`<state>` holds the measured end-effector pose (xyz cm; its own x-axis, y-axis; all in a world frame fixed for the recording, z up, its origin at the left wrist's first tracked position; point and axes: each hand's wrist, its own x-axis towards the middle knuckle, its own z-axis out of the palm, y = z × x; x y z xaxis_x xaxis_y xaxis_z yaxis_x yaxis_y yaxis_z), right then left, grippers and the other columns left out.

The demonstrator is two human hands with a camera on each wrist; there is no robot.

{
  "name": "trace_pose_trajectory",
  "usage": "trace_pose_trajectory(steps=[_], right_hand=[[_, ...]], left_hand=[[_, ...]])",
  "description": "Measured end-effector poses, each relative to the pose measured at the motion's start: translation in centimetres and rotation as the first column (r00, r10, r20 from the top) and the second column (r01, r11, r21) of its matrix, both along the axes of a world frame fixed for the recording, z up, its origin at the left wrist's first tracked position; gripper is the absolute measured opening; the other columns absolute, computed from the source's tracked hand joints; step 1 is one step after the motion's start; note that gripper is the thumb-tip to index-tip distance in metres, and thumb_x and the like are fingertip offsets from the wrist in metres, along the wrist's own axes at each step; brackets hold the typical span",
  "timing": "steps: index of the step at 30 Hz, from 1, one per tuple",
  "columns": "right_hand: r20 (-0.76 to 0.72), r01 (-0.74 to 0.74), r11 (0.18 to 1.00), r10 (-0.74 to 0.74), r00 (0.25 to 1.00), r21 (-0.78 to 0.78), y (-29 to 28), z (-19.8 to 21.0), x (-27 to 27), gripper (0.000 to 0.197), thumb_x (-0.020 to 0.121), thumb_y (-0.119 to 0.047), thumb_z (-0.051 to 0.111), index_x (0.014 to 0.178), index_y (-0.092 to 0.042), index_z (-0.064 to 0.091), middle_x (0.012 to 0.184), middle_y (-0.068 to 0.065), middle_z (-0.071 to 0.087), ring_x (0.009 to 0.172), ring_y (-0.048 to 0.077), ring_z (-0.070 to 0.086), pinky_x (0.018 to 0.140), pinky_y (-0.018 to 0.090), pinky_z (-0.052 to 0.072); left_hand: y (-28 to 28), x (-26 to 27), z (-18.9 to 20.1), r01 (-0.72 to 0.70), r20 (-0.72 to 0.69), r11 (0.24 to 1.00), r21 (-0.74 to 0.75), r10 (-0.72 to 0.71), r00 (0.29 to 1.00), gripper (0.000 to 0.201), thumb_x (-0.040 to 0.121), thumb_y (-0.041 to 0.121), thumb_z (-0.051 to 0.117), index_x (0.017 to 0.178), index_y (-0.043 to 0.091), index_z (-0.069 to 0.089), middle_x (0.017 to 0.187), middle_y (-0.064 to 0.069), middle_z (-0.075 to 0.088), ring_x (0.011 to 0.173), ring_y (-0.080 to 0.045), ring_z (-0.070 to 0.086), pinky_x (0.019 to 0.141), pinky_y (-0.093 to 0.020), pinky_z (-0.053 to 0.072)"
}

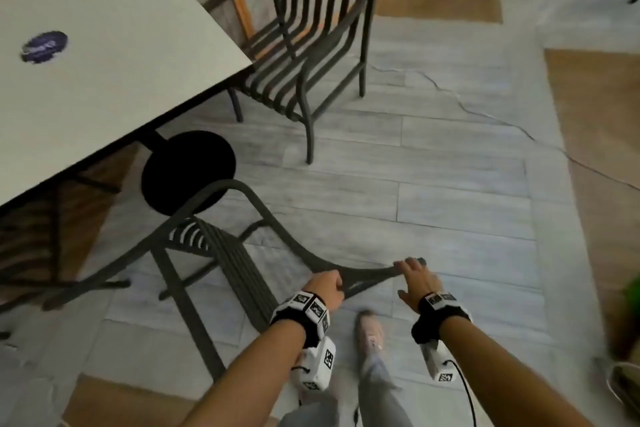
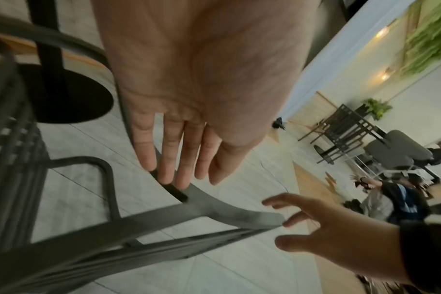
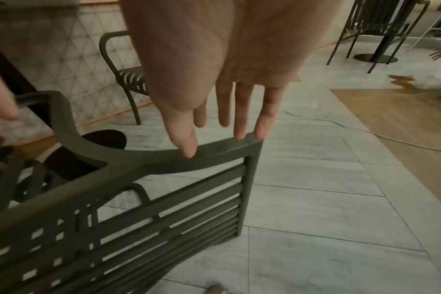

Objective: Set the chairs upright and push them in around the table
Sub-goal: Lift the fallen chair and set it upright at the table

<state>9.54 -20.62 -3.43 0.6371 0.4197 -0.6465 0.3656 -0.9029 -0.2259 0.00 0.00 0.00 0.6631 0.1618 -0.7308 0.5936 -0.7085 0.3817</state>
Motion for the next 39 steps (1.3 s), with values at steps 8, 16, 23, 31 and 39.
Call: trace_pose_trajectory(steps=[8,16,23,31,39], right_hand=[[0.118,-0.127,0.991,0.130,0.984,-0.035,-2.0,-6.0,4.3,0.049,0.086,-0.037,0.060,0.132,-0.028,0.046,0.138,0.001,0.049,0.126,0.027,0.039,0.096,0.045,0.035],[-0.172,0.238,0.926,-0.193,0.966,0.294,-3.7,-9.8,5.9,0.053,0.070,-0.027,0.080,0.118,-0.017,0.060,0.116,0.011,0.061,0.110,0.031,0.053,0.090,0.041,0.046],[-0.264,0.394,0.750,-0.295,0.918,0.532,-3.2,-6.9,6.9,0.050,0.065,-0.031,0.085,0.106,-0.022,0.057,0.099,-0.001,0.069,0.089,0.012,0.063,0.077,0.022,0.047],[-0.319,0.268,0.799,-0.102,0.942,0.539,-0.3,-0.6,6.8,0.049,0.069,-0.061,0.069,0.104,-0.027,0.060,0.093,-0.001,0.072,0.087,0.016,0.066,0.078,0.035,0.053],[-0.162,0.061,0.976,-0.027,0.986,0.209,-0.5,4.1,4.3,0.031,0.071,-0.034,0.082,0.091,-0.012,0.070,0.089,0.011,0.073,0.086,0.029,0.067,0.076,0.037,0.054]], left_hand=[[-6.8,8.2,-7.1,0.122,-0.057,0.993,0.004,-0.122,0.991,0.035,0.094,0.031,0.046,0.117,0.007,0.058,0.124,-0.019,0.063,0.115,-0.038,0.058,0.096,-0.043,0.047],[-9.7,10.8,-11.0,0.248,-0.176,0.968,0.046,-0.237,0.955,0.067,0.087,0.068,0.030,0.110,0.011,0.058,0.110,-0.012,0.068,0.104,-0.032,0.064,0.092,-0.041,0.046],[-7.7,11.4,-7.1,0.156,-0.028,0.965,0.209,-0.153,0.988,0.081,0.073,0.085,0.029,0.079,0.013,0.067,0.083,-0.009,0.069,0.086,-0.031,0.066,0.071,-0.035,0.040],[-2.0,8.2,5.0,0.009,0.293,0.965,0.263,-0.089,0.952,0.085,0.069,0.088,0.019,0.052,0.013,0.053,0.048,-0.001,0.048,0.053,-0.025,0.050,0.059,-0.033,0.032],[1.8,1.1,15.9,-0.220,0.609,0.964,0.153,0.083,0.789,0.084,0.070,0.088,0.016,0.044,0.012,0.044,0.041,-0.001,0.038,0.042,-0.015,0.040,0.050,-0.025,0.031]])
